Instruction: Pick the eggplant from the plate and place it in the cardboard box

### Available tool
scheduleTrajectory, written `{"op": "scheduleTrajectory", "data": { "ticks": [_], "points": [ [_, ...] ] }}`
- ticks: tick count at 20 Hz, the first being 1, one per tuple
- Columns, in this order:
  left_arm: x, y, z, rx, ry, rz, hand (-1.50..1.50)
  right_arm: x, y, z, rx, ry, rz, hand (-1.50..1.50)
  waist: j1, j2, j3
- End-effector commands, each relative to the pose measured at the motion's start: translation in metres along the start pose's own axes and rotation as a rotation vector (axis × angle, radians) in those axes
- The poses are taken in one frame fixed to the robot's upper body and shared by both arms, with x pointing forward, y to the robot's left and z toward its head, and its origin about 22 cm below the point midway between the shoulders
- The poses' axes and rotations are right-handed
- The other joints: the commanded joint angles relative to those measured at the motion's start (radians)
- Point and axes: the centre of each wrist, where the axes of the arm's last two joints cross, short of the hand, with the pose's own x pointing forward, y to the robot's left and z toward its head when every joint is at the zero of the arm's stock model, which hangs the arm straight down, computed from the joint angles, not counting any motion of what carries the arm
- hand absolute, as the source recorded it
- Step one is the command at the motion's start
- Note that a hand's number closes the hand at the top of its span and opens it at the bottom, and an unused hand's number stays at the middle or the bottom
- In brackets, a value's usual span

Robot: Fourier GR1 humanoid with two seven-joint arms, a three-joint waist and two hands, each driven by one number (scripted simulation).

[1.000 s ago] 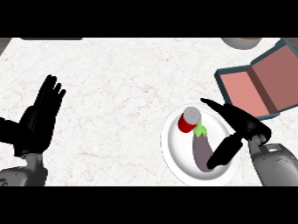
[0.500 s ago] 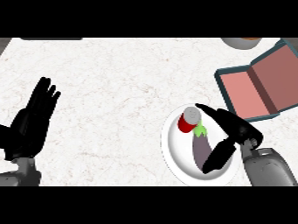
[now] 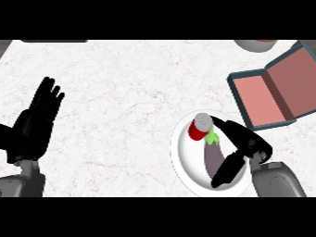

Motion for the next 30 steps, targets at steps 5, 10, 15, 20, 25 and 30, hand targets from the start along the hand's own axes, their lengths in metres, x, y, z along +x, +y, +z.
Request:
{"op": "scheduleTrajectory", "data": {
  "ticks": [5,10,15,20,25,30],
  "points": [
    [-0.012,-0.002,0.007,-0.004,-0.002,0.008,0.00,0.005,-0.001,-0.023,0.023,-0.011,0.023,-1.50,0.003,0.000,0.000],
    [0.004,-0.003,0.000,0.001,0.004,0.011,0.00,0.005,0.007,0.001,-0.011,-0.048,0.039,1.50,0.000,0.000,0.000],
    [-0.001,-0.010,-0.001,-0.007,-0.010,0.002,0.00,-0.017,0.002,-0.010,-0.063,-0.108,0.152,1.50,0.000,0.000,0.000],
    [0.011,0.005,0.003,-0.002,0.003,-0.001,0.00,0.017,0.003,0.004,-0.130,-0.129,0.172,1.50,0.001,-0.001,0.000],
    [-0.002,-0.024,-0.003,0.005,0.012,0.013,0.00,0.057,0.040,0.001,-0.332,-0.195,0.254,1.50,-0.001,0.000,0.000],
    [-0.002,-0.022,0.000,-0.066,-0.006,-0.012,0.00,0.145,0.060,-0.008,-0.590,-0.218,0.470,1.50,0.070,0.006,-0.002]
  ]
}}
